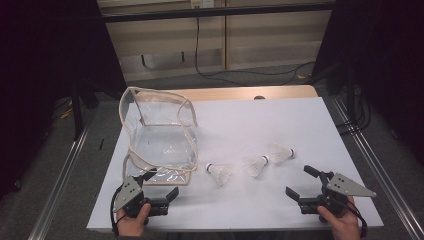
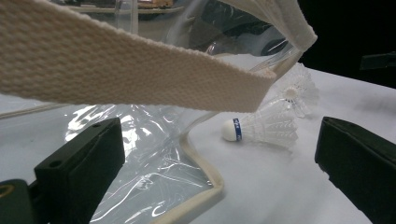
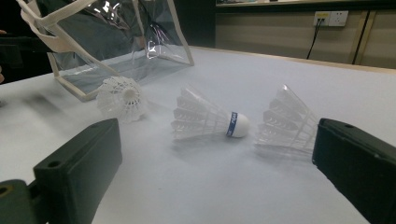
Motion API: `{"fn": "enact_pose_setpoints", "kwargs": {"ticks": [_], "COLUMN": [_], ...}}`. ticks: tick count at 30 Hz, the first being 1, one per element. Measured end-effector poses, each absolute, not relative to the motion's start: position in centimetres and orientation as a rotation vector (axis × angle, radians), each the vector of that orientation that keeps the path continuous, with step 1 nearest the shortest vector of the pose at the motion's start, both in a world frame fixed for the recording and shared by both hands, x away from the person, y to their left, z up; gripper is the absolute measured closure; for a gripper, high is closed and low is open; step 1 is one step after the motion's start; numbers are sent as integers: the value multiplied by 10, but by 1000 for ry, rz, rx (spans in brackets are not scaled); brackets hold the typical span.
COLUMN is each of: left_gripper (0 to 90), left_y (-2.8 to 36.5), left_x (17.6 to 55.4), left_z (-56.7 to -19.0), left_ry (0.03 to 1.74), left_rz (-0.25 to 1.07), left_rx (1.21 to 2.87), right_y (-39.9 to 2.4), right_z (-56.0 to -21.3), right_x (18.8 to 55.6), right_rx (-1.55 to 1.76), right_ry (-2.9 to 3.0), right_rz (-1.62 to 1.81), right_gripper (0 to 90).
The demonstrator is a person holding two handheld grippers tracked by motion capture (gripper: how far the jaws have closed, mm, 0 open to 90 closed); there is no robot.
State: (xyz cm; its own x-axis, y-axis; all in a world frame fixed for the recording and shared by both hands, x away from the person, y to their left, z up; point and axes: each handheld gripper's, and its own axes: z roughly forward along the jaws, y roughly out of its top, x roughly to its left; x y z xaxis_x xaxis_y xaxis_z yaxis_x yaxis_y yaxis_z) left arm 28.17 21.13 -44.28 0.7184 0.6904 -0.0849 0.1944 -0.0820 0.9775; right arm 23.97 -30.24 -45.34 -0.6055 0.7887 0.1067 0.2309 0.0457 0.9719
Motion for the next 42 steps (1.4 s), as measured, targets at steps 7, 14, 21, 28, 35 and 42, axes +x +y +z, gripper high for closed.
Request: {"fn": "enact_pose_setpoints", "kwargs": {"ticks": [7, 14, 21, 28, 35, 42], "left_gripper": [14, 14, 13, 13, 12, 12], "left_y": [209, 206, 203, 200, 195, 189], "left_x": [280, 279, 278, 278, 277, 276], "left_z": [-442, -442, -441, -440, -440, -438], "left_ry": [725, 712, 709, 701, 688, 668], "left_rz": [460, 441, 426, 410, 387, 365], "left_rx": [1637, 1647, 1644, 1649, 1660, 1673], "right_y": [-304, -303, -303, -302, -302, -300], "right_z": [-453, -453, -453, -453, -452, -452], "right_x": [239, 240, 240, 240, 241, 242], "right_rx": [1025, 1021, 1018, 1016, 1008, 1004], "right_ry": [1860, 1862, 1865, 1867, 1870, 1874], "right_rz": [1587, 1588, 1590, 1590, 1591, 1592], "right_gripper": [11, 11, 11, 11, 11, 12]}}
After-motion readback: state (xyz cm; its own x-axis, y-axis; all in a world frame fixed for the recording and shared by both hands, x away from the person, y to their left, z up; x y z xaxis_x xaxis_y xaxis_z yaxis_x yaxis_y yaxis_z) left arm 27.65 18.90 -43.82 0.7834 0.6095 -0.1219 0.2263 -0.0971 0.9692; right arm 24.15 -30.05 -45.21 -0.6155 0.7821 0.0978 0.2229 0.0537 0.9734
